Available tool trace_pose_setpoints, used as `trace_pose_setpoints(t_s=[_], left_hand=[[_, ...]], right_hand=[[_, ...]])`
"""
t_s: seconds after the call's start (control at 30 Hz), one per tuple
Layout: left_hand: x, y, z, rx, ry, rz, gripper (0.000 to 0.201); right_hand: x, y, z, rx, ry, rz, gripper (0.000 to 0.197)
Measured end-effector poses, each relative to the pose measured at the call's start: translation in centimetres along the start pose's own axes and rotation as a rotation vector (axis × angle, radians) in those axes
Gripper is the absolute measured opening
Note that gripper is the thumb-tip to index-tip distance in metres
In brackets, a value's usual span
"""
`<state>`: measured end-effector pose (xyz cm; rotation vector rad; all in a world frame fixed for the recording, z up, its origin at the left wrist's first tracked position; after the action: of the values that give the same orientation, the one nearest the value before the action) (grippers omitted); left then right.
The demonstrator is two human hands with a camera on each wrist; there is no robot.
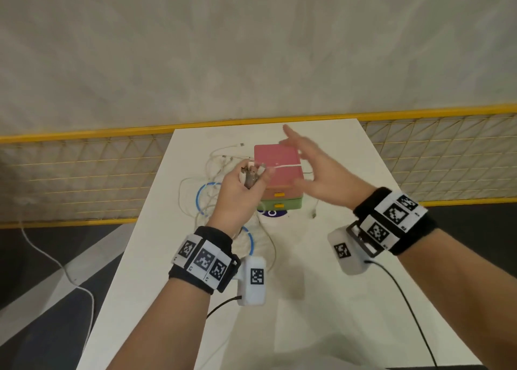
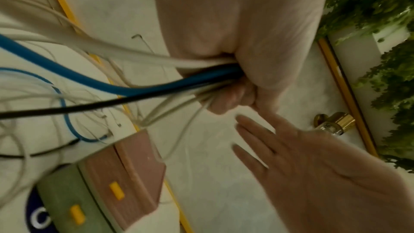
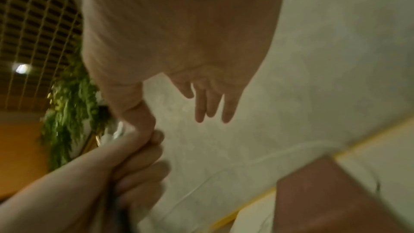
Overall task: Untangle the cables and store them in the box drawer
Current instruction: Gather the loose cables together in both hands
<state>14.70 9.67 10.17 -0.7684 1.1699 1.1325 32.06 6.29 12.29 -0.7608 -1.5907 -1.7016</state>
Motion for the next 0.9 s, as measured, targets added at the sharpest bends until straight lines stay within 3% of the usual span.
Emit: trace_pose_setpoints(t_s=[0.1,0.17,0.23,0.33,0.4,0.47,0.57,0.77,0.83,0.9], left_hand=[[-2.1,-1.6,-0.3,0.055,-0.078,-0.041,0.003],[-2.9,-2.4,-0.3,0.102,-0.125,-0.002,0.005],[-3.4,-2.5,-0.2,0.134,-0.136,0.062,0.008],[-4.3,-1.7,-0.2,0.21,-0.204,0.099,0.016],[-5.0,-1.0,-0.1,0.236,-0.297,0.128,0.019],[-5.5,-0.7,0.3,0.232,-0.338,0.166,0.01],[-5.3,-1.0,0.5,0.259,-0.405,0.321,0.033],[-4.5,-1.0,0.8,0.493,-0.454,0.714,0.03],[-4.3,-1.0,0.8,0.532,-0.44,0.734,0.038],[-4.3,-1.2,0.8,0.48,-0.474,0.674,0.042]], right_hand=[[0.6,-4.0,-0.5,0.303,-0.049,0.355,0.11],[0.7,-5.7,-0.4,0.289,-0.087,0.385,0.105],[1.3,-6.0,-0.4,0.225,-0.102,0.449,0.083],[2.4,-6.0,-0.6,0.088,-0.062,0.311,0.024],[2.0,-6.5,-0.5,0.007,-0.099,0.278,0.01],[1.7,-6.8,-0.4,-0.048,-0.166,0.271,0.015],[2.2,-6.7,-0.3,-0.08,-0.191,0.29,0.021],[2.6,-5.6,-0.7,-0.066,-0.217,0.327,0.016],[3.0,-5.6,-0.7,-0.08,-0.159,0.288,0.018],[3.4,-5.7,-0.7,-0.123,-0.114,0.159,0.019]])
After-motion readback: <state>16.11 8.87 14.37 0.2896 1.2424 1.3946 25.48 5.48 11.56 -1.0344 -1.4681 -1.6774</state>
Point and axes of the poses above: each hand's wrist, its own z-axis towards the middle knuckle, its own y-axis out of the back of the hand, x = y × z, the point moved 2 cm from there along z, towards the middle knuckle, and after that the axes turned 9 degrees about -y, right-handed, at the moved point
